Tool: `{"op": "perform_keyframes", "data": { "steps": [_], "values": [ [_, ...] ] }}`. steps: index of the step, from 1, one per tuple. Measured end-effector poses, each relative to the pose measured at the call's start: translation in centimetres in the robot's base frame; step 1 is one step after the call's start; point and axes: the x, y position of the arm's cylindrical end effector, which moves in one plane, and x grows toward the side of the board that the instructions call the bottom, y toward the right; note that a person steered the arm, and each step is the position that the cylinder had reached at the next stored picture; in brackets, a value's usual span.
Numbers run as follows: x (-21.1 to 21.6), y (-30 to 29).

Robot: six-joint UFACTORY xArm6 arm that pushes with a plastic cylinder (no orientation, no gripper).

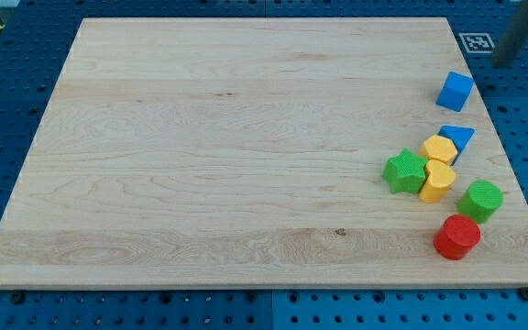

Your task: Nudge the blue cube down a bit

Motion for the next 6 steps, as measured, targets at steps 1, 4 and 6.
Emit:
{"op": "perform_keyframes", "data": {
  "steps": [1,4,6],
  "values": [
    [3.3,-6.8],
    [8.0,-18.3],
    [8.5,-5.4]
  ]
}}
